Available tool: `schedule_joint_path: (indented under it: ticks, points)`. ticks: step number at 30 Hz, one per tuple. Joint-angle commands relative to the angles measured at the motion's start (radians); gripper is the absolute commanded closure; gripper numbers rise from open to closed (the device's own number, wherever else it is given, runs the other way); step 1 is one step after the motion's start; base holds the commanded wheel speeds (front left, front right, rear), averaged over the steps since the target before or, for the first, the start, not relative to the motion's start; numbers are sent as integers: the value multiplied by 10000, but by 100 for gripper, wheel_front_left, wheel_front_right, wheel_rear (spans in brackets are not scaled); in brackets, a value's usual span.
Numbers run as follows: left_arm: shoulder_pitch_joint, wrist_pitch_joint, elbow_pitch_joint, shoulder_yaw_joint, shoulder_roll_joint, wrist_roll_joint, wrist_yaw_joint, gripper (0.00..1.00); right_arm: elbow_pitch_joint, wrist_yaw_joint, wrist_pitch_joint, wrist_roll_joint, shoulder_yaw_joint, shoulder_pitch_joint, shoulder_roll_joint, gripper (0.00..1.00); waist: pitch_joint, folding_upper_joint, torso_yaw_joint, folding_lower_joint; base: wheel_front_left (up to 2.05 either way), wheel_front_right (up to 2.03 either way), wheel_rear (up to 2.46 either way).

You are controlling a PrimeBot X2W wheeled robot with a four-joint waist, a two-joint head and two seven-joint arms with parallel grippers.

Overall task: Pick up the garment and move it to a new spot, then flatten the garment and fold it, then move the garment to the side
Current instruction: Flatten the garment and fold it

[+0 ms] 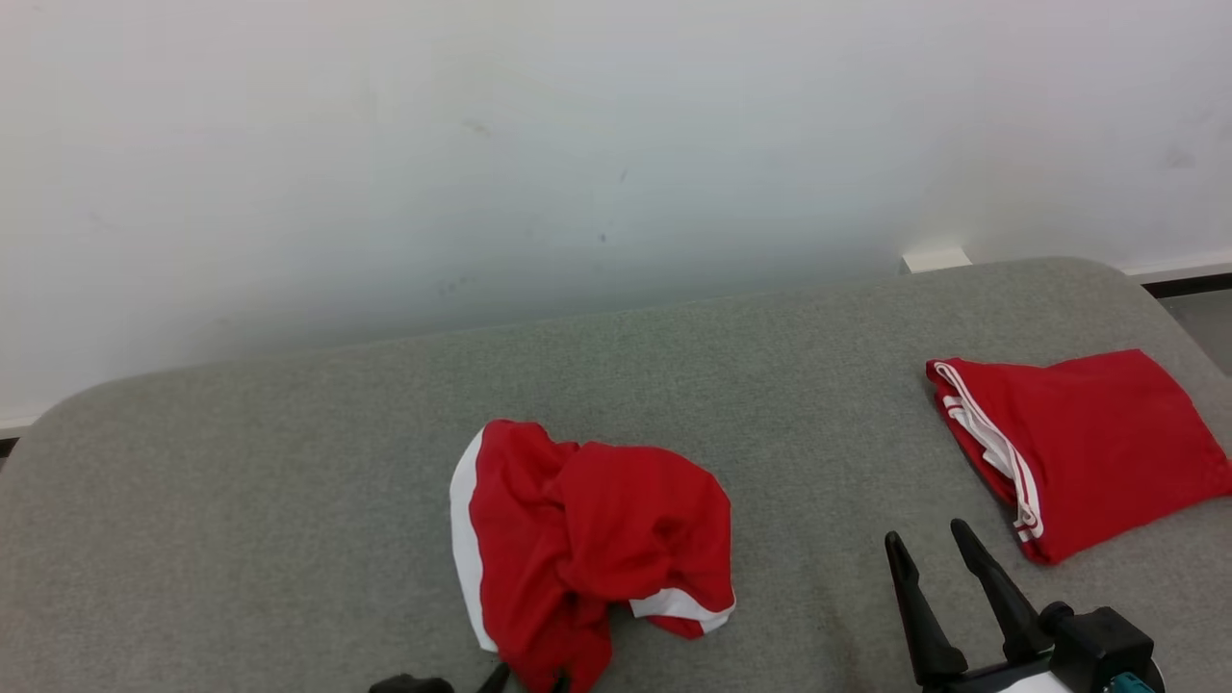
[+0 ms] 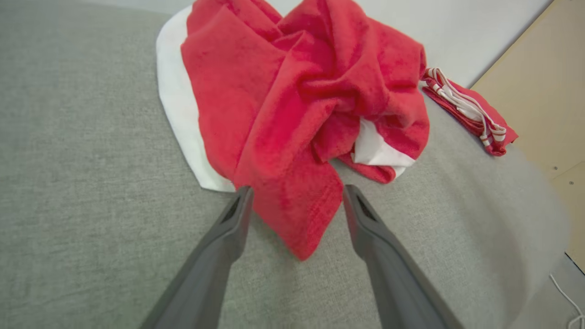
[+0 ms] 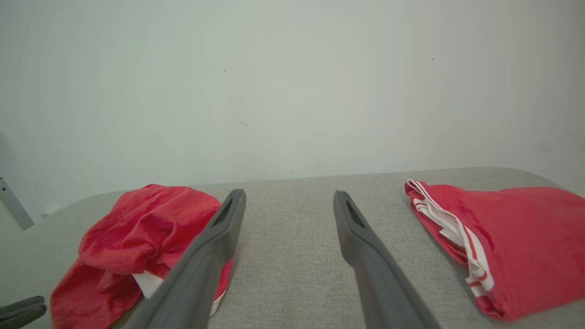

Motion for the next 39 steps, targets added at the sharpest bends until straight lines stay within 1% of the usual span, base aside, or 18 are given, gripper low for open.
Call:
schedule_joint_path:
  ticks: [1,4,10,11,12,13,16,18,21,23,28,31,32,34,37,39]
  points:
    - [-127,95,134,-45,7,-87,-18,0,21,-21,9,-50,18,-74,8,0,31,0,-95,0,0,0,0]
    - [-373,417,661,-215,-18,-227,53,0,22,-21,9,-45,43,-133,-3,0,98,0,-259,0,0,0,0]
    - [-926,452,1551,-430,-55,-507,183,0,64,-21,9,-21,99,-226,4,0,274,0,-564,0,0,0,0]
    - [-1003,394,1662,-468,-58,-540,177,32,71,-21,9,-13,91,-225,16,0,294,0,-592,0,0,0,0]
    - [-1063,333,1744,-498,-61,-547,168,68,69,-21,9,-9,97,-224,22,0,316,0,-620,0,0,0,0]
    - [-1110,275,1831,-538,-64,-601,154,100,73,-21,9,-5,91,-215,25,0,326,0,-635,0,0,0,0]
    - [-1270,83,1980,-561,-68,-723,140,100,73,-21,9,-11,53,-193,23,0,358,0,-655,0,0,0,0]
    - [-1332,-76,2004,-506,-65,-757,219,100,65,-21,9,-27,27,-177,25,0,362,0,-646,0,0,0,0]
    - [-1344,-239,1832,-388,203,-688,353,100,31,-21,9,-40,-56,-111,32,0,367,0,-600,0,0,0,0]
    - [-1472,-218,1596,-393,557,-458,381,100,2,-21,9,-59,-168,-37,56,0,374,0,-496,0,0,0,0]
    - [-2045,302,947,-171,2016,24,459,100,30,-21,9,-91,-211,-24,20,0,348,0,-280,0,0,0,0]
    - [-2607,643,832,66,2740,-13,342,100,13,-21,9,-101,-184,-129,-30,0,373,0,-199,0,0,0,0]
    - [-2818,727,905,110,2993,41,294,100,25,-21,9,-89,-134,-173,-45,0,391,0,-200,0,0,0,0]
    - [-3270,872,1115,159,3214,-102,176,100,30,-21,9,-91,-48,-275,-46,0,443,0,-232,0,0,0,0]
    - [-3956,1076,1777,22,3622,-152,12,100,40,-21,9,-59,120,-406,-59,0,568,0,-396,0,0,0,0]
    - [-4440,1058,2346,-56,3996,-165,-43,100,37,-23,9,-56,200,-518,-57,0,728,0,-577,0,0,0,0]
